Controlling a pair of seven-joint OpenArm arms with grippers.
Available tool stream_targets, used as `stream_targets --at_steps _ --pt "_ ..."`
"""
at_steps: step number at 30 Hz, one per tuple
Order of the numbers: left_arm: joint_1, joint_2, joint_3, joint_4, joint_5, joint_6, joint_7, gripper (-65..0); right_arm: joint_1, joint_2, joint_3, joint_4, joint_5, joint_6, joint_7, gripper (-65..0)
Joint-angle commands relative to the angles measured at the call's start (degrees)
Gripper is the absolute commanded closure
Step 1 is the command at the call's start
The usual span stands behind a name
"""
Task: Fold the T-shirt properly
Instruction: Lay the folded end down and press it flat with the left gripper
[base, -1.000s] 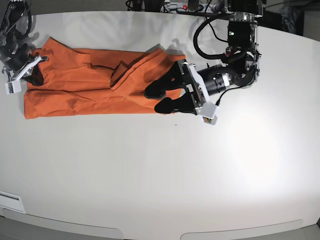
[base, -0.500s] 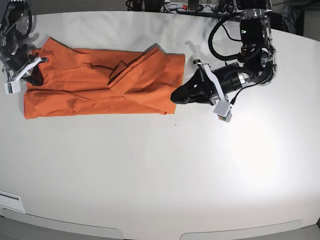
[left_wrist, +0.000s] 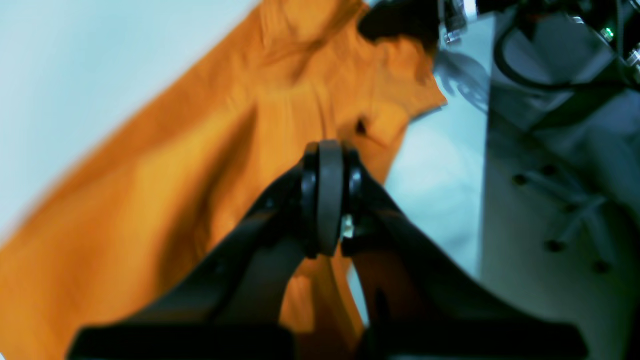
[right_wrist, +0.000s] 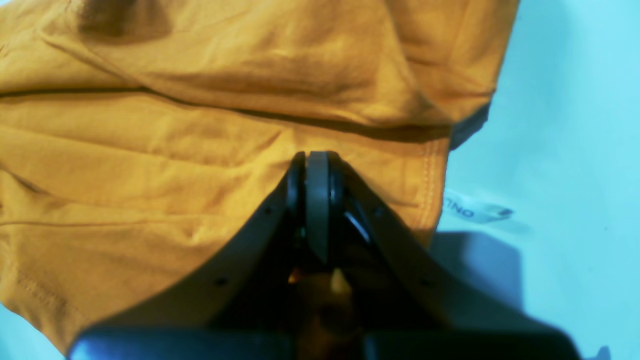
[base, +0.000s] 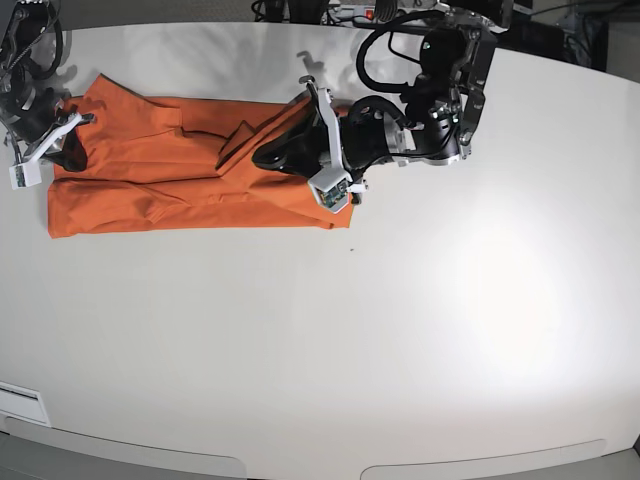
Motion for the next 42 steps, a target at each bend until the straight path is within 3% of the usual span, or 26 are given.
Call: stream_targets --at_steps 1,6,9,12,16,20,24,28,31,35,37,42 --pt "-1.6 1.2 0.4 0.9 -0.6 -0.3 -1.5 0.0 0.0 1.1 0.4 0.6 0.1 0.1 -0.2 0.0" --pt "-5.2 5.2 -2.6 0.9 -2.1 2.6 6.7 0.0 0.0 1.2 0.4 0.6 0.1 0.1 -0.5 0.0" --pt "-5.1 4.7 -7.0 1.0 -5.7 3.3 12.4 0.0 0.0 1.3 0.4 0.6 0.1 0.1 -0.7 0.0" --pt "-3.6 2.0 -9.3 1.0 -9.6 3.3 15.9 0.0 0.0 1.3 0.4 0.6 0.2 0.1 -0.7 0.0" --pt "-1.3 -0.5 -8.2 1.0 -8.1 3.3 15.7 0.0 0.0 1.3 0.4 0.6 0.2 0.1 -0.7 0.0" --pt "-1.2 -0.8 -4.3 0.2 -0.6 3.6 11.7 0.0 0.0 1.3 0.4 0.6 0.2 0.1 -0.7 0.0" --pt "-2.1 -0.8 0.1 -4.7 8.6 7.4 4.3 0.0 0.2 1.3 0.4 0.6 0.2 0.1 -0.7 0.0" --pt "-4.4 -0.8 3.0 -11.5 11.6 9.9 2.2 0.0 0.1 1.8 0.4 2.0 2.1 0.1 -0.8 -0.2" --pt "-5.9 -0.8 3.1 -15.6 11.8 10.9 1.5 0.0 0.2 2.8 0.6 4.7 3.2 0.1 -1.1 -7.2" --pt "-6.3 -0.8 3.0 -17.0 11.8 10.9 1.9 0.0 0.2 5.0 0.9 8.5 2.7 0.0 -3.4 -27.2" --pt "-6.3 -0.8 2.4 -17.0 11.8 10.9 2.8 0.0 0.2 6.0 1.5 9.2 2.0 -3.9 -4.2 -34.7" --pt "-6.3 -1.6 0.0 -16.9 10.9 10.9 4.5 0.0 0.0 6.1 4.3 7.3 -0.2 -8.3 -5.3 -36.0"
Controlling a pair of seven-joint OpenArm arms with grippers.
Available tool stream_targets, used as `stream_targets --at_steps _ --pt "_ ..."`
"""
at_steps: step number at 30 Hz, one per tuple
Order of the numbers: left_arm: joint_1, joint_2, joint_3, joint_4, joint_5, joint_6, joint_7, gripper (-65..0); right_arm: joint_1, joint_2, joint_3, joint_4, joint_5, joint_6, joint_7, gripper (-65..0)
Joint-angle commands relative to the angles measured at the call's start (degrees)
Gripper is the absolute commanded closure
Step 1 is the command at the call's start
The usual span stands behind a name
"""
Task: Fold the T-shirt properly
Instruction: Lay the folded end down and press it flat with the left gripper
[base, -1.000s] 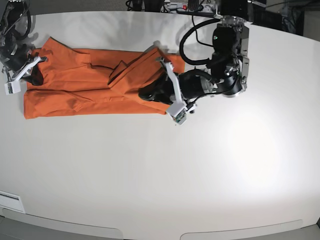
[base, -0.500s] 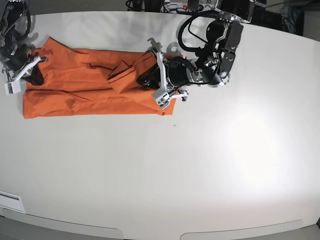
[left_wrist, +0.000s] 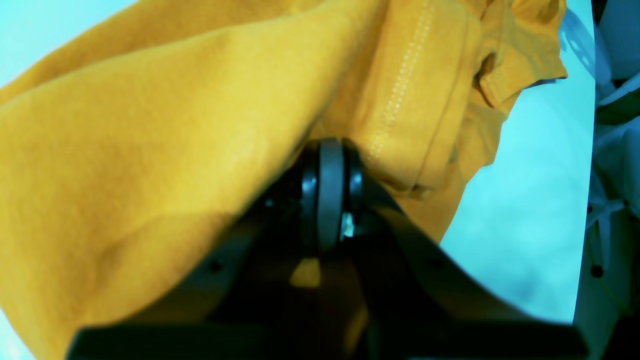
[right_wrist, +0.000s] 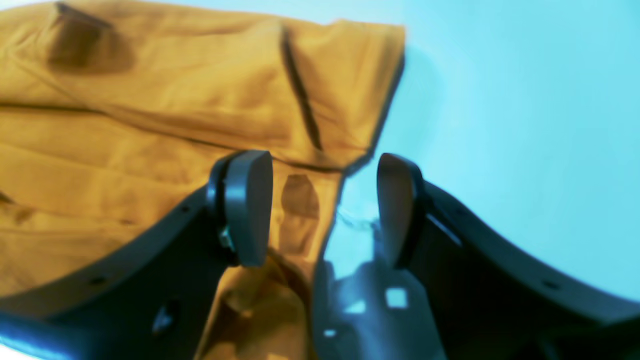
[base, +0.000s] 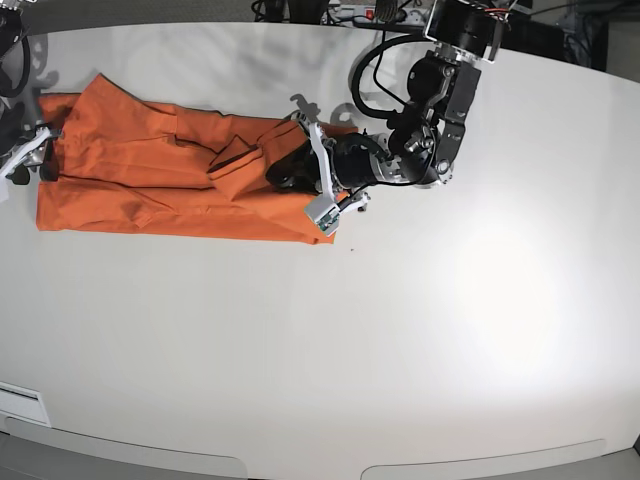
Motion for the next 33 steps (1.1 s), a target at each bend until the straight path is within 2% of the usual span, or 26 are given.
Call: stream_targets --at_steps 1,3,5,11,16,22,27,33 --pt "-0.2 -1.1 -1.0 -0.2 4.5 1.8 4.6 0.0 0.1 1.2 0.5 -0.8 0.8 0.0 0.6 -36.0" --pt "-0.2 -1.1 -2.3 -0.2 4.3 1.8 5.9 0.0 0.3 1.2 0.6 -4.3 2.6 1.5 0.4 -36.0" --pt "-0.2 -1.7 -3.4 -0.2 2.6 1.7 6.0 0.0 0.3 1.2 0.9 -7.3 7.0 3.4 0.1 -36.0" --pt "0.0 -6.1 -3.7 -0.1 1.1 1.7 6.0 0.0 0.3 1.2 2.6 -10.9 17.3 8.3 -5.2 -36.0" --pt "0.0 -8.1 -3.7 0.0 -2.9 1.4 7.0 0.0 1.9 0.9 2.6 -16.6 23.8 8.3 -6.7 -36.0" --pt "0.0 -8.1 -3.7 0.0 -3.3 0.9 7.2 0.0 9.3 -2.1 2.5 -26.9 30.6 8.3 -15.3 -36.0" --pt "0.0 -8.1 -3.7 0.1 -3.3 0.9 7.2 0.0 10.6 -3.2 1.2 -27.1 31.0 8.3 -16.8 -36.0" --pt "0.0 -8.1 -3.7 0.1 -3.3 0.9 7.2 0.0 10.6 -3.2 -4.7 -27.1 31.1 8.3 -16.9 -36.0"
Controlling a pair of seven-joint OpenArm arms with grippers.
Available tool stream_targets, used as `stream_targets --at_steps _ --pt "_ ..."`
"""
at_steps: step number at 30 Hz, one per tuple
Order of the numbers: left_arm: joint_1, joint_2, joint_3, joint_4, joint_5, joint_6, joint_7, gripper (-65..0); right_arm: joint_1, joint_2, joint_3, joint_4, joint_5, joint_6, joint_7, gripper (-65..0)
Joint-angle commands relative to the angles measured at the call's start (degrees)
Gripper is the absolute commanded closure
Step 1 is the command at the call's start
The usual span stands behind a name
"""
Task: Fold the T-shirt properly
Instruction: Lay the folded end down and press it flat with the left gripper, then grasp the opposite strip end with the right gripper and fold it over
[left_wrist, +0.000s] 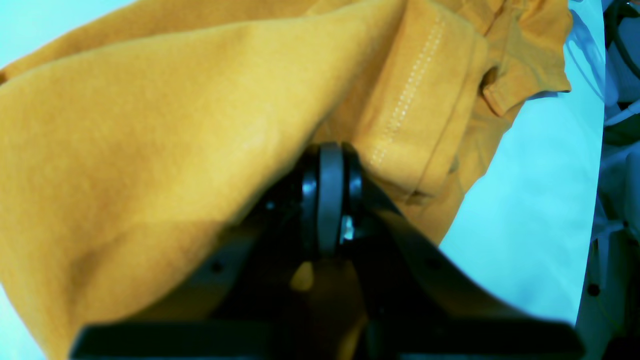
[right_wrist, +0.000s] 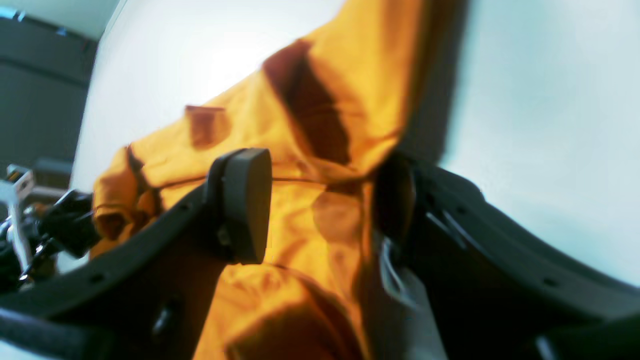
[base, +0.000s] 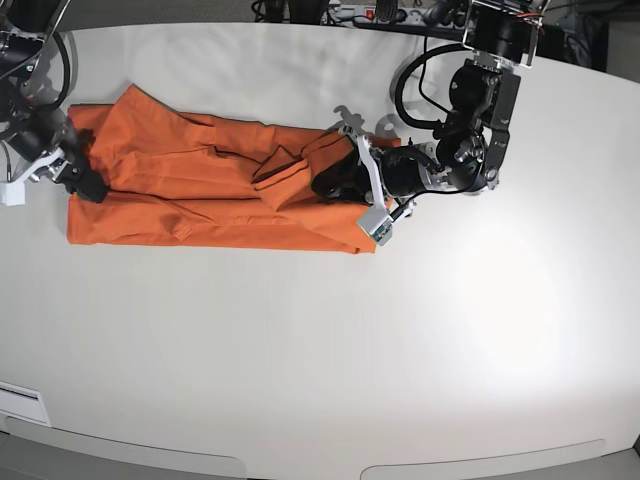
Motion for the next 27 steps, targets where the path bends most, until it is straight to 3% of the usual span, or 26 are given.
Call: stream_targets --at_steps 1,4,5,8,9,13,18,23,27 --pt "0.0 -0.9 -0.2 -0.2 4.7 1.3 4.7 0.0 -0.2 0.5 -1.1 0.1 -3.5 -1.0 -3.3 -36.0" --pt "-0.1 -0.9 -0.2 -0.2 4.7 1.3 4.7 0.0 0.5 0.5 -2.8 0.1 -3.7 -1.0 -3.3 -32.0" --pt "0.0 -0.9 -0.2 -0.1 4.7 1.3 4.7 0.0 0.7 0.5 -2.7 0.1 -3.7 -1.0 -3.3 -26.9" --pt "0.0 -0.9 -0.2 0.7 4.7 1.3 4.7 0.0 1.4 0.9 -2.6 0.1 -3.7 -1.0 -3.4 -2.9" --pt "0.0 -0.9 -0.2 1.5 4.3 1.3 4.7 0.0 1.4 1.0 -2.6 0.2 -3.7 -1.0 -3.3 0.0" --pt "-0.2 -0.9 -0.2 6.6 -1.2 -1.7 4.7 0.0 1.4 1.2 -2.6 2.1 -3.7 -1.0 -3.4 0.0" --pt "-0.2 -0.9 -0.2 15.8 -8.2 -2.2 5.1 0.0 1.4 1.2 -2.6 7.3 -7.1 -1.0 -4.2 0.0" --pt "-0.1 -1.0 -2.1 23.1 -6.2 -4.1 9.2 -21.1 1.2 3.2 -2.6 17.3 -15.1 -1.0 -4.4 0.0" --pt "0.2 -1.3 -6.7 23.4 -3.7 -3.8 9.3 -22.5 1.0 5.4 -2.6 24.9 -20.6 -1.0 -4.2 0.0"
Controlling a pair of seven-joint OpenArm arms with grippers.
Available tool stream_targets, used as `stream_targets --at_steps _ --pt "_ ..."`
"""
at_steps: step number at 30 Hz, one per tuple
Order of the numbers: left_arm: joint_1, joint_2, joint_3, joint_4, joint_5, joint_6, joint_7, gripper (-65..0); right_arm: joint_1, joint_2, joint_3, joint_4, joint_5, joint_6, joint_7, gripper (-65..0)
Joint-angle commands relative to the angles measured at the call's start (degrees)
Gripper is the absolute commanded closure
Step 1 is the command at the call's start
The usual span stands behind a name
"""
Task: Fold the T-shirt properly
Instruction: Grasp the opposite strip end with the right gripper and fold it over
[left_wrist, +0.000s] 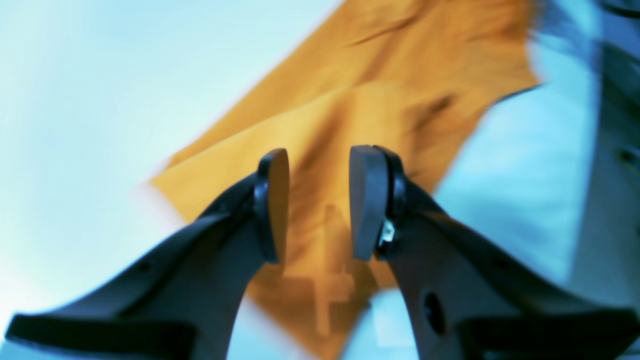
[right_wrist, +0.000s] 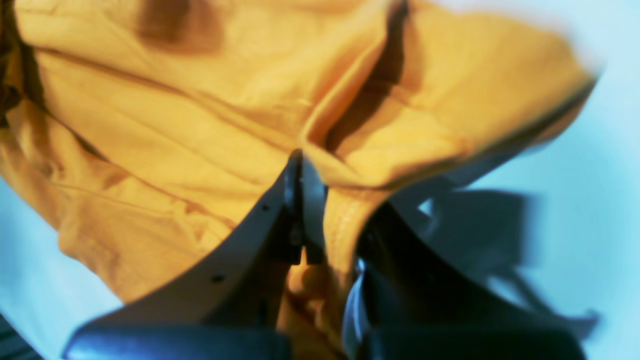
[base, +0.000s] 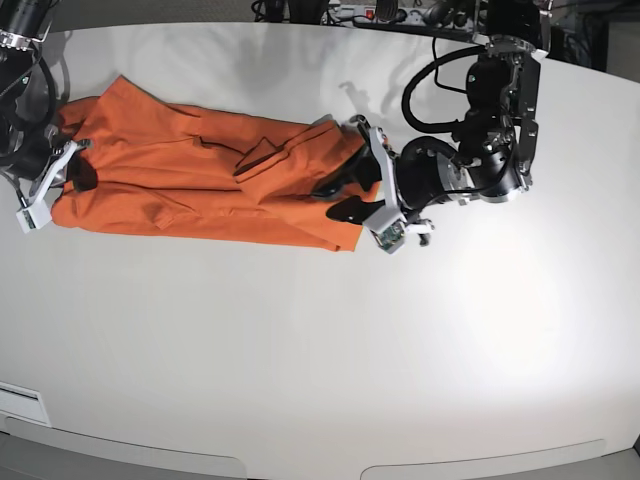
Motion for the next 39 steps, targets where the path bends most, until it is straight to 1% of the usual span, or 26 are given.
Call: stream_targets --at_steps 1,4,5,7,10,13,15,17,19,20,21,24,26,27,30,33,35,39 --pt "-0.5 -0.4 -1.4 0.7 -1.1 0.3 -1.3 -22.5 0.4 1.7 0.5 2.8 -0.1 0.1 1.2 0.0" --pt "0.4 -1.0 -5.7 0.4 -1.1 2.4 -1.6 -22.5 -0.6 2.4 0.5 9.4 -4.6 -2.3 2.5 0.0" --pt "0.7 -1.2 -7.0 0.4 -1.1 2.6 -1.5 -22.5 -1.0 2.5 0.5 11.7 -5.7 -3.1 2.4 0.0" --pt "1.3 -1.4 -9.5 0.4 -1.1 2.6 -1.5 -22.5 -1.7 2.5 0.5 16.5 -6.3 -5.0 2.4 0.0" --pt "2.7 -1.4 -11.6 0.4 -1.2 2.6 -1.6 -22.5 -3.9 2.2 0.4 23.5 -6.0 -6.7 2.5 0.0" --pt "4.0 -1.4 -11.9 0.4 -1.1 2.6 -1.6 -22.5 -7.0 0.4 0.4 30.2 -5.6 -6.9 3.5 0.0" --pt "4.6 -1.4 -11.9 0.4 -1.2 2.6 -1.8 -22.5 -9.0 -2.1 0.4 34.5 -3.7 -7.3 4.5 0.0" --pt "5.1 -1.4 -11.9 0.4 -1.2 2.6 -2.2 -22.5 -10.9 -5.3 0.4 37.6 -0.1 -7.0 5.5 0.0" --pt "5.0 -1.4 -11.9 0.4 -1.2 2.6 -2.1 -22.5 -11.6 -8.7 0.4 38.8 3.8 -5.0 6.6 0.0" --pt "5.0 -1.4 -11.9 0.4 -1.2 2.6 -2.1 -22.5 -11.5 -10.5 0.3 38.8 5.0 -4.0 7.2 0.0" --pt "5.0 -1.4 -11.9 0.4 -1.2 2.6 -2.1 -22.5 -11.1 -12.2 -0.1 38.8 5.0 -3.5 7.8 0.0" --pt "5.0 -2.8 -11.9 0.4 -1.2 2.6 -1.9 -22.5 -9.4 -16.3 -2.8 38.3 2.8 -2.9 8.7 0.0" --pt "5.0 -3.8 -11.9 0.4 -1.2 3.0 -1.9 -22.5 -8.5 -18.7 -5.6 37.4 -0.4 -2.3 9.7 0.0" --pt "5.0 -4.5 -11.9 0.4 -1.2 3.5 -1.9 -22.5 -8.1 -19.7 -7.3 36.8 -2.2 -2.3 10.6 0.0" --pt "5.0 -6.2 -11.9 0.4 -1.2 3.5 -1.9 -22.5 -6.1 -22.5 -12.2 33.8 -7.8 -2.4 12.9 0.0" --pt "5.1 -7.6 -11.9 0.4 -1.2 3.5 -1.9 -22.5 -4.2 -25.3 -16.2 31.1 -11.6 -3.0 14.1 0.0" --pt "5.1 -8.1 -11.9 0.4 -1.2 3.5 -1.9 -22.5 -3.1 -27.0 -18.1 30.2 -12.3 -3.4 14.1 0.0" --pt "5.0 -8.2 -11.9 0.4 -2.3 3.5 -1.9 -22.5 -1.8 -30.9 -20.7 29.6 -12.3 -3.1 14.1 0.0"
